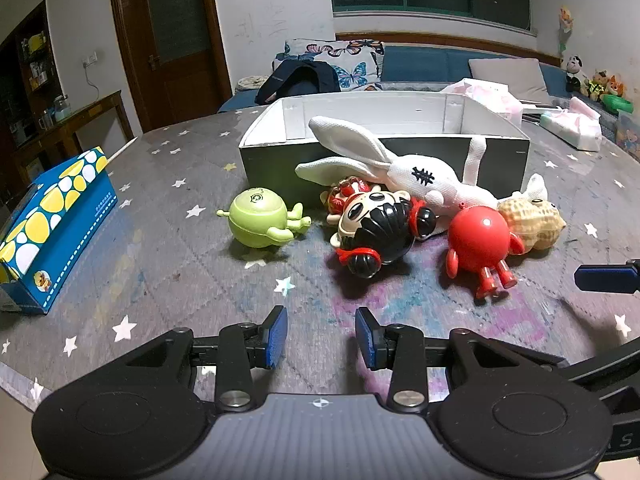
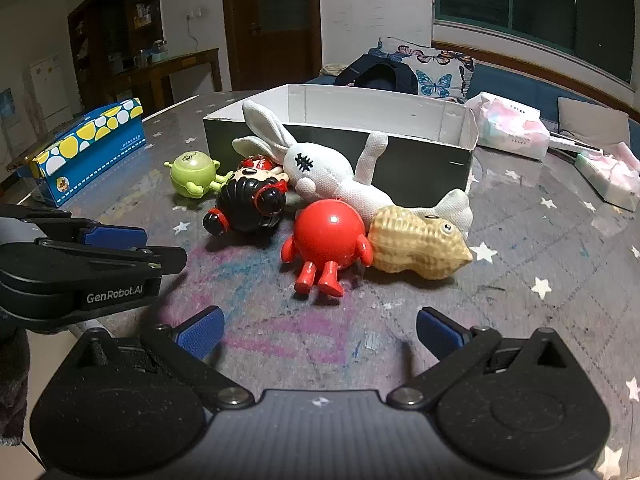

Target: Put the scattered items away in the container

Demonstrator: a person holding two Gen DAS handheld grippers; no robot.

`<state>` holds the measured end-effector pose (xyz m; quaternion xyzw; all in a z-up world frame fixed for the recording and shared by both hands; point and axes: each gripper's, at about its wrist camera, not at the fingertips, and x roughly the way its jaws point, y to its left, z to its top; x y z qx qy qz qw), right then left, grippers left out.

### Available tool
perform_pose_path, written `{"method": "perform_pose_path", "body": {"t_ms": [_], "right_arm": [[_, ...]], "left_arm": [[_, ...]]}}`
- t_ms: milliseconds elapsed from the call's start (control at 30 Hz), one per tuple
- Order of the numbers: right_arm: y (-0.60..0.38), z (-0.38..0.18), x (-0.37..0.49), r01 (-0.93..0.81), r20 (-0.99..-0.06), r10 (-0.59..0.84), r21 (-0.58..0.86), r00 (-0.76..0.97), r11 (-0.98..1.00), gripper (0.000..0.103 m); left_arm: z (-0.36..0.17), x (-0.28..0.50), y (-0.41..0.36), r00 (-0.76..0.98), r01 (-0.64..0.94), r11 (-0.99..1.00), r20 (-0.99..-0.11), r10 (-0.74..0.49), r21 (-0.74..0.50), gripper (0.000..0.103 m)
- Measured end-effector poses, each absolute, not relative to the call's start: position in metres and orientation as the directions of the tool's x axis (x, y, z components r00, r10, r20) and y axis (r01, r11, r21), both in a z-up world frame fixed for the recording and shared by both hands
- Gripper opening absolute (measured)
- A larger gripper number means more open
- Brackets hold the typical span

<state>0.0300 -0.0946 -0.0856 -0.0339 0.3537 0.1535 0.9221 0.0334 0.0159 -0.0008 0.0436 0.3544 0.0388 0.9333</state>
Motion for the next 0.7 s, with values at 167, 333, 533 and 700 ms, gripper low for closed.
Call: {"method": "perform_pose_path", "body": {"t_ms": [167,333,533,700], "right_arm": [[-0.095,-0.085,0.034,-0.307,-0.666,0.259,0.047,0.700,0.951,0.103],[-0.095,-0.084,0.038,-0.308,-0.669,0.261,0.051,0.695,0.950,0.103],[-0.093,-0.083,0.042,-0.313,-0.673,0.263,0.049,0.691,0.948,0.103],[-0.093,-0.084,0.045,-0.313,-0.677,0.267,0.056,0.686,0.948,0.103]], "left_arm": [[0.001,0.040,0.017,0.741,-0.039,0.993,-0.664,0.103,0.111,0.040],[0.002,0.045,0.015,0.735,-0.039,0.992,-0.669,0.110,0.120,0.040],[0.003,0.048,0.014,0.733,-0.039,0.991,-0.670,0.118,0.132,0.040],[0.004,0.050,0.013,0.731,-0.039,0.989,-0.671,0.127,0.145,0.040]]}}
